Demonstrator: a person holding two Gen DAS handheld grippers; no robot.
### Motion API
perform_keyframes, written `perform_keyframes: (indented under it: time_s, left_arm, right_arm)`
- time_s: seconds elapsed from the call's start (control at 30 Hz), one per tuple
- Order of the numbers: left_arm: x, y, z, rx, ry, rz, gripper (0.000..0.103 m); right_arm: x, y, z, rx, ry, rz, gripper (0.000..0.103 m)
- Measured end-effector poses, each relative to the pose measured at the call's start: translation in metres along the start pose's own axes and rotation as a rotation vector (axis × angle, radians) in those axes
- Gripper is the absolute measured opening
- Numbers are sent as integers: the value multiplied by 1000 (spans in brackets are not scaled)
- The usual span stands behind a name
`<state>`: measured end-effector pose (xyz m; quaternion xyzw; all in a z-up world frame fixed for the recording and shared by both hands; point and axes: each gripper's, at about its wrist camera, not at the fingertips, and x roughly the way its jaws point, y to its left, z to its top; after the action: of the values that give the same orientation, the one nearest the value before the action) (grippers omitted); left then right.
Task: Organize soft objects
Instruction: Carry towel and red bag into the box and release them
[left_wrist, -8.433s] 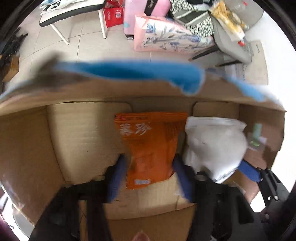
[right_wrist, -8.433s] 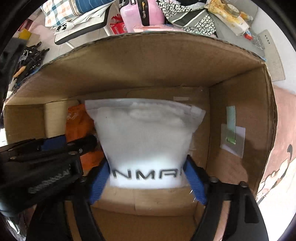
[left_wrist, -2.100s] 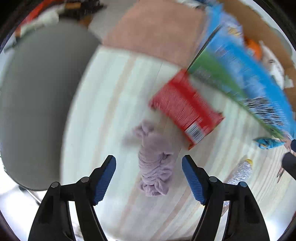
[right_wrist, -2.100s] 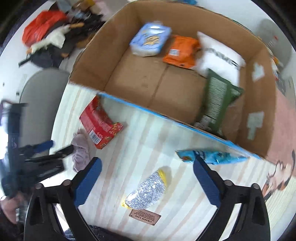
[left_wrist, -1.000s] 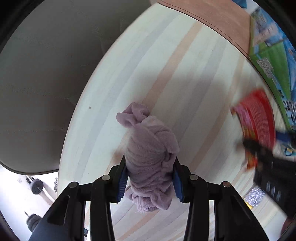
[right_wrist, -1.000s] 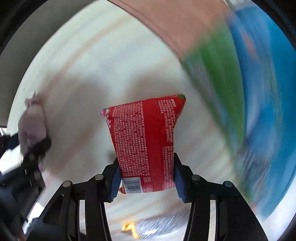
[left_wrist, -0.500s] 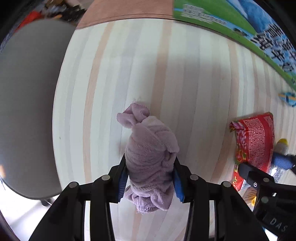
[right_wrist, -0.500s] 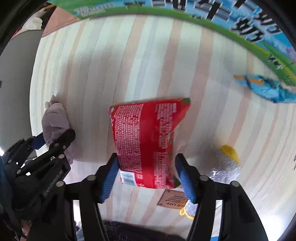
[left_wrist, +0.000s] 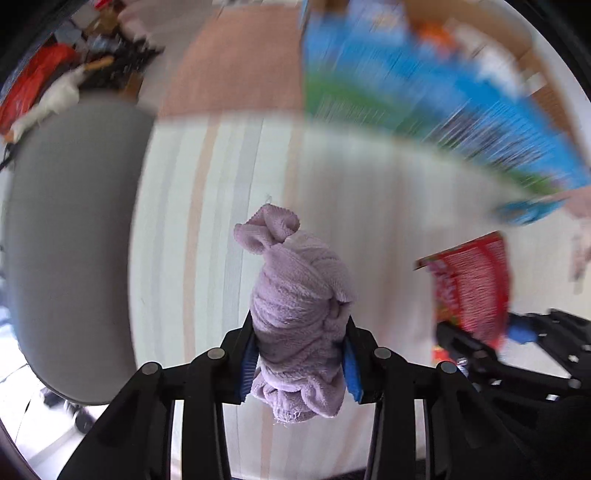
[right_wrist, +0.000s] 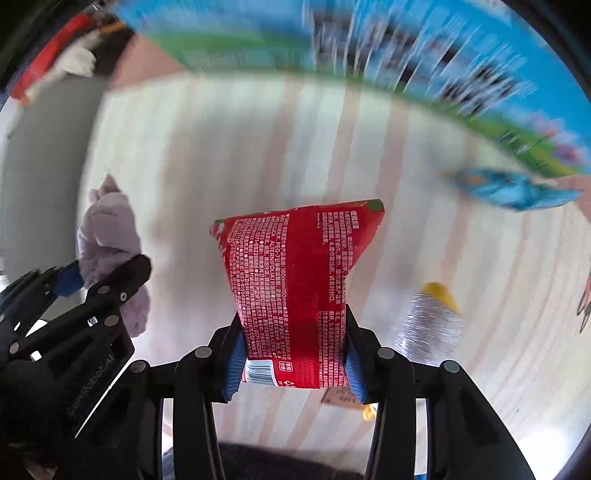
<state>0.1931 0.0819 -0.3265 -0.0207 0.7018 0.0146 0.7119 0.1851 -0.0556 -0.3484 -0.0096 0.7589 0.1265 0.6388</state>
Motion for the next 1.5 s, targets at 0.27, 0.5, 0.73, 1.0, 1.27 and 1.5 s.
perform_keyframes:
  time_s: [0.27,0.5,0.73,1.0,1.27,1.5]
  left_arm:
    - [-130,-37,90,161,-222,-41,36]
    - [-91,-51,201,193,-32,-118,36]
    - [-20,-67,255,214,161,-69,36]
    - [32,-74,263,209,297,-66,38]
    - [28,-62,262,175,317,-70,60]
    - [-13,-55,249,160,204,-84,94]
  right_arm:
    - [-144,-26,27,33,-240,106,47]
    - [-169,-47,119,130,-283,129,47]
    - [-108,-78,191,194,-188,103,47]
    - [-46,-91,225,215,-88,86,47]
    - [-25,-91,234,191,3,62,91]
    - [-55,-87,226,164,-65,19,103]
